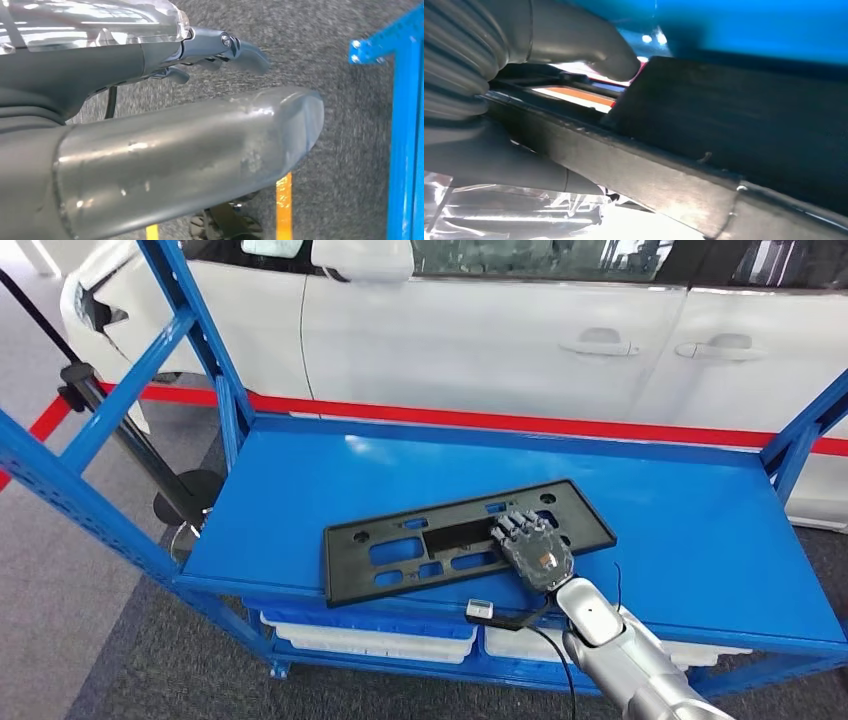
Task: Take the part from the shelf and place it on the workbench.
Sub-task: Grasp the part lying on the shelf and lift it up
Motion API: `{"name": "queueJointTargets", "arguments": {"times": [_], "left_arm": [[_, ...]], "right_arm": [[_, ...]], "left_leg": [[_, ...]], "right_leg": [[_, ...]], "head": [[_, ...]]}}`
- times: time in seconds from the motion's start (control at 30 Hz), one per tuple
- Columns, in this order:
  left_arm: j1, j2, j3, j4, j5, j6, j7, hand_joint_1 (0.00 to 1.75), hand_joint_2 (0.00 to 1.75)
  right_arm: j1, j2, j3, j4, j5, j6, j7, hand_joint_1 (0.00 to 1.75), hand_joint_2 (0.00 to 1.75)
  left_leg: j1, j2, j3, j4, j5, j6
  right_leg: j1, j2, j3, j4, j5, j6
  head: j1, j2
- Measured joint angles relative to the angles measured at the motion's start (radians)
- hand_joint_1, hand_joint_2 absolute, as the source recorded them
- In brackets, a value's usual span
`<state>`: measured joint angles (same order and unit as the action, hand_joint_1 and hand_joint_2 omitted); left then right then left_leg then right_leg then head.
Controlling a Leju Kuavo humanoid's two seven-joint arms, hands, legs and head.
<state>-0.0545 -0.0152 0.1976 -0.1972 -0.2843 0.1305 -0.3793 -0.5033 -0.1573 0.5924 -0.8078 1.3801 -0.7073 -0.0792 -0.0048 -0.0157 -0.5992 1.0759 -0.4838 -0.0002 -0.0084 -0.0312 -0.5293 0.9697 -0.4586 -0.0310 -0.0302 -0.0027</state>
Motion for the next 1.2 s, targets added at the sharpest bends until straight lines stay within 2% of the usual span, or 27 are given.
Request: {"name": "queueJointTargets", "arguments": {"times": [0.07,0.1,0.13,0.17,0.23,0.27,0.3,0.33,0.43,0.47,0.5,0.57,0.6,0.63,0.67,0.7,0.77,0.8,0.87,0.93,0.97,1.03,1.1,1.13,1.17,1.2], "left_arm": [[0.0,-0.001,0.0,0.0,-0.002,0.0,-0.001,0.0,0.0],[0.001,-0.001,0.0,0.0,-0.002,0.0,-0.001,0.0,0.0],[0.003,0.0,0.0,0.0,-0.003,0.0,-0.001,0.0,0.0],[0.005,0.0,0.0,0.0,-0.004,0.0,-0.001,0.0,0.0],[0.005,-0.001,0.0,0.0,-0.007,0.0,-0.001,0.0,0.0],[0.005,-0.001,0.0,0.0,-0.008,0.0,-0.001,0.0,0.0],[0.004,-0.001,0.0,0.0,-0.009,0.0,-0.002,0.0,0.0],[0.003,-0.001,0.0,0.0,-0.009,0.0,-0.002,0.0,0.0],[0.003,-0.001,0.0,0.0,-0.01,0.0,-0.003,0.0,0.0],[0.001,-0.001,0.0,0.0,-0.011,0.0,-0.003,0.0,0.0],[0.0,-0.001,0.0,0.0,-0.011,-0.001,-0.003,0.0,0.0],[-0.001,-0.001,0.0,0.0,-0.012,-0.001,-0.004,0.0,0.0],[-0.001,-0.001,0.0,0.0,-0.012,-0.001,-0.004,0.0,0.0],[0.0,-0.001,0.0,0.0,-0.012,0.0,-0.004,0.0,0.0],[0.0,-0.001,0.001,0.0,-0.012,0.0,-0.005,0.0,0.0],[0.001,-0.001,0.002,0.0,-0.012,0.0,-0.006,0.0,0.0],[0.001,-0.002,0.006,0.0,-0.009,0.002,-0.01,0.0,0.0],[0.001,-0.003,0.009,0.0,-0.006,0.003,-0.013,0.0,0.0],[0.006,-0.006,0.019,0.0,-0.002,0.008,-0.018,0.0,0.0],[0.012,-0.006,0.028,0.0,0.0,0.012,-0.021,0.0,0.0],[0.013,-0.007,0.031,0.0,-0.001,0.013,-0.022,0.0,0.0],[0.013,-0.007,0.035,0.0,-0.001,0.014,-0.024,0.0,0.0],[0.015,-0.007,0.04,0.0,-0.001,0.014,-0.024,0.0,0.0],[0.018,-0.006,0.043,0.0,-0.001,0.014,-0.024,0.0,0.0],[0.02,-0.006,0.046,0.0,-0.001,0.014,-0.024,0.0,0.0],[0.021,-0.006,0.047,0.0,-0.002,0.015,-0.024,0.0,0.0]], "right_arm": [[0.005,0.003,0.0,0.003,0.0,0.0,-0.002,1.72,1.75],[0.007,0.004,0.0,0.004,0.0,0.0,-0.003,1.72,1.75],[0.009,0.004,0.0,0.005,0.0,0.0,-0.004,1.73,1.75],[0.011,0.004,0.0,0.005,0.0,0.0,-0.004,1.73,1.75],[0.011,0.004,0.0,0.006,-0.001,0.0,-0.004,1.72,1.75],[0.011,0.004,0.0,0.006,-0.001,0.0,-0.005,1.72,1.75],[0.011,0.004,-0.001,0.006,-0.001,0.0,-0.005,1.71,1.75],[0.011,0.003,-0.002,0.006,-0.001,0.0,-0.004,1.71,1.75],[0.012,0.003,-0.006,0.008,-0.002,0.0,-0.002,1.7,1.75],[0.013,0.003,-0.008,0.009,-0.003,0.0,0.0,1.71,1.75],[0.014,0.004,-0.01,0.011,-0.004,0.0,0.001,1.72,1.75],[0.019,0.004,-0.013,0.014,-0.014,-0.001,-0.002,1.73,1.75],[0.021,0.004,-0.014,0.016,-0.028,-0.001,-0.01,1.73,1.75],[0.023,0.004,-0.015,0.019,-0.05,-0.001,-0.024,1.73,1.75],[0.023,0.004,-0.016,0.02,-0.08,0.0,-0.046,1.73,1.75],[0.024,0.004,-0.017,0.02,-0.121,0.003,-0.078,1.73,1.75],[0.028,0.004,-0.018,0.006,-0.253,0.033,-0.182,1.73,1.75],[0.037,0.004,-0.017,-0.019,-0.35,0.064,-0.245,1.73,1.75],[0.068,-0.007,-0.001,-0.114,-0.537,0.137,-0.328,1.73,1.75],[0.094,-0.03,0.036,-0.228,-0.638,0.183,-0.326,1.73,1.75],[0.102,-0.04,0.057,-0.274,-0.658,0.195,-0.313,1.73,1.75],[0.116,-0.048,0.083,-0.335,-0.673,0.208,-0.3,1.73,1.75],[0.131,-0.05,0.097,-0.37,-0.681,0.209,-0.297,1.73,1.75],[0.136,-0.05,0.102,-0.382,-0.684,0.208,-0.297,1.73,1.75],[0.139,-0.05,0.106,-0.391,-0.688,0.207,-0.298,1.73,1.75],[0.142,-0.05,0.11,-0.4,-0.7,0.206,-0.306,1.74,1.75]], "left_leg": [[0.004,0.001,-0.057,0.119,-0.062,-0.013],[0.007,0.001,-0.083,0.171,-0.08,-0.018],[0.009,0.002,-0.094,0.193,-0.079,-0.022],[0.011,0.003,-0.089,0.179,-0.059,-0.025],[0.017,0.002,-0.03,0.055,0.006,-0.029],[0.018,-0.001,-0.001,-0.005,0.028,-0.027],[0.019,-0.002,0.018,-0.046,0.039,-0.021],[0.018,-0.004,0.024,-0.063,0.039,-0.012],[0.016,-0.003,0.026,-0.066,0.043,0.015],[0.017,-0.002,0.028,-0.068,0.046,0.022],[0.018,-0.001,0.029,-0.071,0.049,0.029],[0.017,-0.001,0.026,-0.071,0.051,0.035],[0.016,-0.001,0.026,-0.071,0.051,0.036],[0.015,-0.001,0.026,-0.071,0.05,0.036],[0.015,-0.001,0.028,-0.071,0.049,0.036],[0.014,-0.002,0.031,-0.071,0.048,0.035],[0.011,-0.004,0.038,-0.07,0.044,0.031],[0.01,-0.004,0.039,-0.07,0.042,0.027],[0.01,-0.004,0.037,-0.071,0.039,0.016],[0.012,-0.002,0.038,-0.069,0.035,0.004],[0.013,-0.001,0.035,-0.057,0.024,-0.003],[0.015,0.001,0.002,0.025,-0.031,-0.013],[0.015,0.002,-0.06,0.156,-0.098,-0.021],[0.015,0.002,-0.082,0.199,-0.111,-0.024],[0.016,0.002,-0.086,0.207,-0.101,-0.025],[0.016,0.003,-0.071,0.172,-0.072,-0.026]], "right_leg": [[0.0,-0.003,0.0,-0.002,0.001,-0.002],[-0.001,-0.003,-0.001,-0.001,0.001,-0.001],[-0.001,-0.003,0.0,0.0,-0.001,0.0],[-0.003,-0.002,0.0,0.002,-0.003,0.002],[-0.006,0.0,0.002,0.01,-0.01,0.009],[-0.005,0.003,0.002,0.016,-0.014,0.015],[-0.003,0.006,0.002,0.02,-0.018,0.021],[-0.001,0.009,0.002,0.023,-0.021,0.026],[-0.001,0.012,0.0,0.027,-0.027,0.04],[-0.003,0.013,-0.008,0.045,-0.04,0.044],[-0.004,0.014,-0.025,0.083,-0.064,0.047],[-0.007,0.017,-0.085,0.21,-0.128,0.05],[-0.007,0.018,-0.116,0.271,-0.15,0.051],[-0.007,0.019,-0.136,0.308,-0.155,0.051],[-0.007,0.019,-0.138,0.305,-0.138,0.049],[-0.007,0.019,-0.12,0.264,-0.105,0.044],[-0.001,0.015,-0.056,0.127,-0.036,0.028],[0.003,0.011,-0.03,0.073,-0.018,0.021],[0.01,0.005,-0.011,0.03,-0.014,0.014],[0.008,0.007,-0.009,0.02,-0.009,0.011],[0.005,0.006,-0.006,0.014,-0.006,0.008],[0.002,0.003,-0.003,0.006,-0.002,0.002],[0.003,0.002,-0.005,0.006,-0.003,-0.003],[0.003,0.002,-0.006,0.008,-0.004,-0.003],[0.003,0.003,-0.007,0.01,-0.005,-0.003],[0.002,0.005,-0.006,0.013,-0.007,-0.002]], "head": [[0.0,0.0],[0.0,0.0],[0.0,0.0],[0.0,0.0],[0.0,0.0],[0.0,0.0],[0.0,0.0],[0.0,0.0],[0.0,0.0],[0.0,0.0],[0.0,0.0],[0.0,0.0],[0.0,0.0],[0.0,0.0],[0.0,0.0],[0.0,0.0],[0.0,0.0],[0.0,0.0],[0.0,0.0],[0.0,0.0],[0.0,0.0],[0.0,0.0],[0.0,0.0],[0.0,0.0],[0.0,0.0],[0.0,0.0]]}}
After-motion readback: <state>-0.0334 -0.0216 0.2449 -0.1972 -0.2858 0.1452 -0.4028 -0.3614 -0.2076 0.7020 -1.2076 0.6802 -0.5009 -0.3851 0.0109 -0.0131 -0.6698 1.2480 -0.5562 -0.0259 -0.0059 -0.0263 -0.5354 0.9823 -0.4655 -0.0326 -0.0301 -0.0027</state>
